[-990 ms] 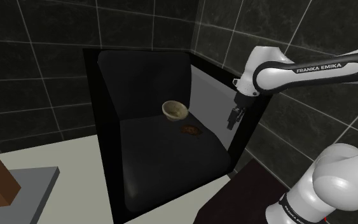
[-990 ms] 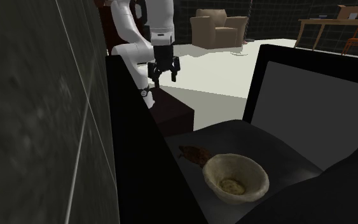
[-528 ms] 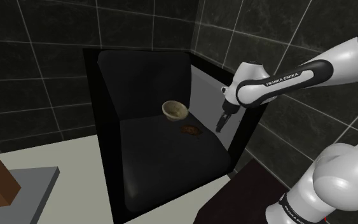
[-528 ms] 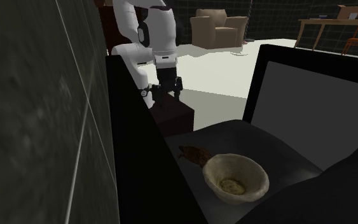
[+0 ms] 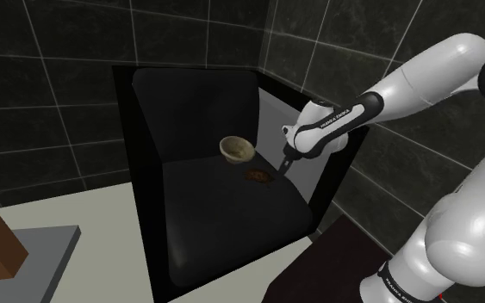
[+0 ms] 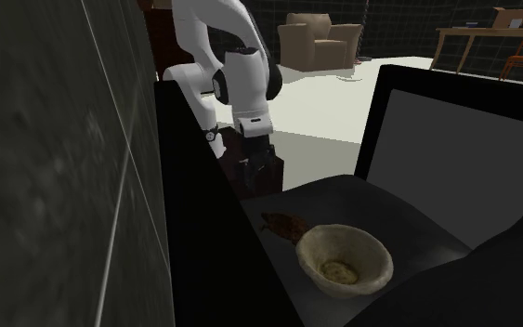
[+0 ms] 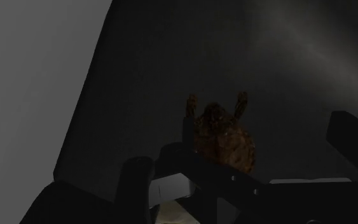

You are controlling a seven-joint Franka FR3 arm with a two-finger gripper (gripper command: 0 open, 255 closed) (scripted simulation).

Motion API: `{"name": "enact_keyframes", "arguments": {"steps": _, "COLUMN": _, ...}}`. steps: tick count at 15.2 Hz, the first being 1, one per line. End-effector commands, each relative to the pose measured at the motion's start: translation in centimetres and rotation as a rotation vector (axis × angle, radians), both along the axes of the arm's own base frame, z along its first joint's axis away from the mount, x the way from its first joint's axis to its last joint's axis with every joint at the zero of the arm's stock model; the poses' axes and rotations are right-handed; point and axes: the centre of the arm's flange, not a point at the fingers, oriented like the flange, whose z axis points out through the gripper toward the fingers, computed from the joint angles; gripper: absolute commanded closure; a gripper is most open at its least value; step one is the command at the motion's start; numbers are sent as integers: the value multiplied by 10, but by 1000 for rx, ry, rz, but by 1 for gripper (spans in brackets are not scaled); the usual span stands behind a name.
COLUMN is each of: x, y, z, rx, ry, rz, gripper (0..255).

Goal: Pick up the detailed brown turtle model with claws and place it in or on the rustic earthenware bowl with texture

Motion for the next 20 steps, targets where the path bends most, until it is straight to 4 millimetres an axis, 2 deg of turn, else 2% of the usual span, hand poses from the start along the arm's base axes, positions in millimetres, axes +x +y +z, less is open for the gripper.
{"name": "enact_keyframes", "arguments": {"steps": 1, "x": 18, "y": -3, "z": -17, "rx": -7, "ry": -28, "rz": 32, "gripper": 0}}
{"name": "enact_keyframes", "arguments": {"steps": 3, "x": 36, "y": -6, "z": -33, "rx": -12, "ry": -53, "rz": 62, "gripper": 0}}
{"name": "enact_keyframes", "arguments": {"steps": 10, "x": 45, "y": -5, "z": -69, "rx": -12, "ry": -53, "rz": 62, "gripper": 0}}
{"name": "enact_keyframes", "arguments": {"steps": 19, "x": 45, "y": -5, "z": -72, "rx": -12, "ry": -53, "rz": 62, "gripper": 0}}
{"name": "enact_keyframes", "arguments": {"steps": 20, "x": 45, "y": -5, "z": -72, "rx": -12, "ry": -53, "rz": 62, "gripper": 255}}
